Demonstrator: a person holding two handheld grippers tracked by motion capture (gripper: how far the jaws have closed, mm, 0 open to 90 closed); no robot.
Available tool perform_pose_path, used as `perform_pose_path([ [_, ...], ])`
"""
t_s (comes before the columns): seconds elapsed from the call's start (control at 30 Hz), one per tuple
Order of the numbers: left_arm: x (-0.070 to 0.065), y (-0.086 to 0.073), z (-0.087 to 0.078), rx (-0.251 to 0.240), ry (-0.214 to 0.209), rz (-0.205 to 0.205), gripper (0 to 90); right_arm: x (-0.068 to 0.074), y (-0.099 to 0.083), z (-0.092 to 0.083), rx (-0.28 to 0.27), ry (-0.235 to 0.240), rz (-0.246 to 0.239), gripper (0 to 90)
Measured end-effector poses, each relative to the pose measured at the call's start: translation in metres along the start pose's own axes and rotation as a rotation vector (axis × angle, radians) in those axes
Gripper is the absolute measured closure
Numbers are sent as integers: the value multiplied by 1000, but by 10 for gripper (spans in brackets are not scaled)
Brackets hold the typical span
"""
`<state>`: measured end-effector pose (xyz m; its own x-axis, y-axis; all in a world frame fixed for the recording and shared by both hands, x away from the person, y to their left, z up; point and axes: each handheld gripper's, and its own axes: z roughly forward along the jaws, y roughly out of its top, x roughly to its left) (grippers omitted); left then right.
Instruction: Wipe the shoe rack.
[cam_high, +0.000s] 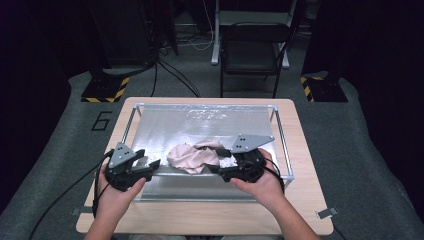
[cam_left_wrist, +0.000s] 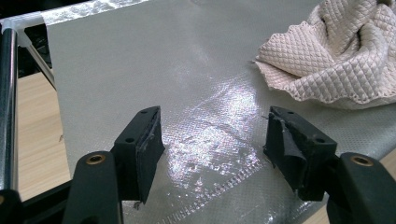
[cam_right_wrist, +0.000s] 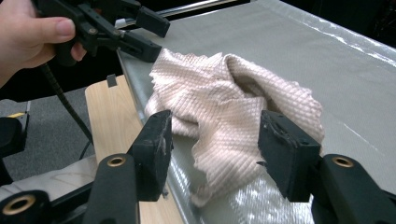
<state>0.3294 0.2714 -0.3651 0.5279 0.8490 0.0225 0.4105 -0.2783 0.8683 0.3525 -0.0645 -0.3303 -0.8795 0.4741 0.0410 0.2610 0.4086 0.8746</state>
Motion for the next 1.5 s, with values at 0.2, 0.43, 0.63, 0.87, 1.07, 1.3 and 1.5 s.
perform_pose_path([
  [0.2,0,0,0,2,-1,-1,361,-2,10,9,-6,-4,-3,438],
  [0.43,0,0,0,2,-1,-1,361,-4,19,23,15,-16,-16,412],
  [0.63,0,0,0,0,-1,1,361,-3,19,34,20,-28,-22,419],
  [0.87,0,0,0,0,0,2,361,-4,19,43,52,-9,-27,433],
  [1.07,0,0,0,-2,2,0,361,-5,20,45,75,-7,-36,485],
  [1.3,0,0,0,0,1,2,361,-6,19,47,126,-9,-42,612],
  [1.5,0,0,0,-1,3,3,361,-6,17,46,169,-4,-74,796],
])
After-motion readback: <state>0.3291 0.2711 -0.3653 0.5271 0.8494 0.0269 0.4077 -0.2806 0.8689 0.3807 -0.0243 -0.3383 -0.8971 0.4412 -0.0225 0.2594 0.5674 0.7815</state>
